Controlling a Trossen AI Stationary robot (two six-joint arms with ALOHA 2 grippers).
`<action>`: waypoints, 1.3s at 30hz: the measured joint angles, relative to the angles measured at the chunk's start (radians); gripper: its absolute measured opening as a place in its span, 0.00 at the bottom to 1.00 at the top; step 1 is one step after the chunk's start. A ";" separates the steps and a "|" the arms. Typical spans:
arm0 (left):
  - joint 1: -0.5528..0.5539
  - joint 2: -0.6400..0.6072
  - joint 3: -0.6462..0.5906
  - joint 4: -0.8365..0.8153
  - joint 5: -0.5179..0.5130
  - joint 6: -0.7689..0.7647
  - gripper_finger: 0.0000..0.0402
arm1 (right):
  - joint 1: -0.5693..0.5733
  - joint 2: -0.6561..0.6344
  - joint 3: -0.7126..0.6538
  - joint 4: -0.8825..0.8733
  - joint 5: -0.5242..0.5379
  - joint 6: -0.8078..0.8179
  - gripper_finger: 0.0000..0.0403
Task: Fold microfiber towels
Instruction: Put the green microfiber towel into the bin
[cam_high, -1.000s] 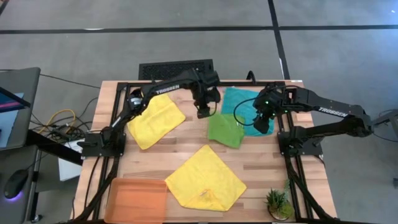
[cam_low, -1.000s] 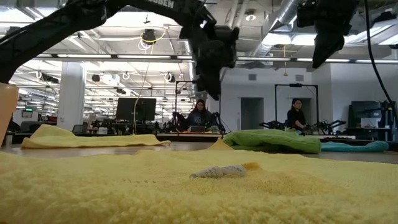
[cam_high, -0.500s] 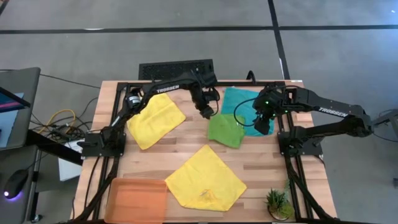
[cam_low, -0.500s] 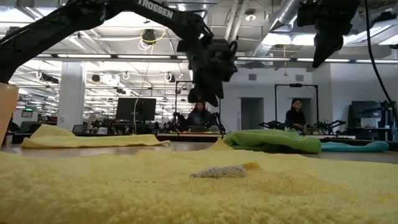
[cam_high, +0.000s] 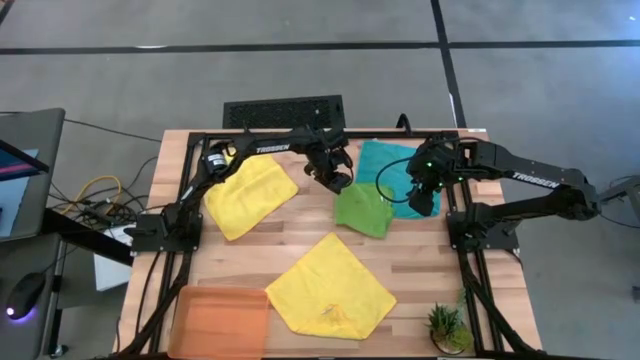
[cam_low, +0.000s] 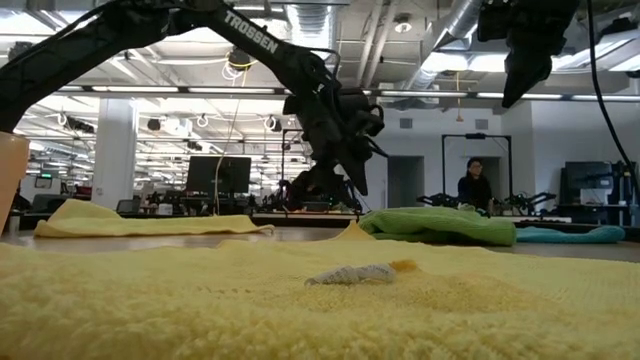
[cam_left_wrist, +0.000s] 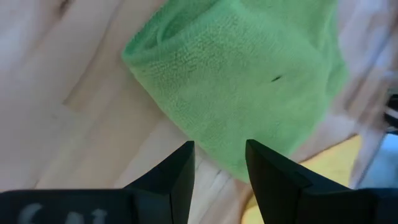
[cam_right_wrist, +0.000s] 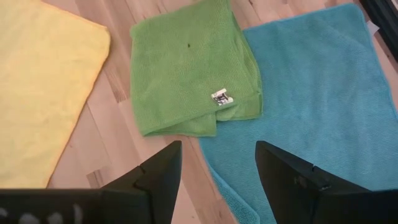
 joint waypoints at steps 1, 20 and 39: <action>-0.005 0.000 0.000 -0.005 -0.013 0.003 0.34 | 0.000 0.000 0.000 0.000 0.000 0.000 0.57; -0.108 -0.026 0.002 -0.020 -0.236 -0.136 0.34 | 0.000 0.000 0.000 0.000 0.001 0.000 0.57; -0.137 0.041 -0.001 -0.014 -0.299 -0.188 0.34 | 0.000 0.000 0.000 0.000 0.001 0.000 0.57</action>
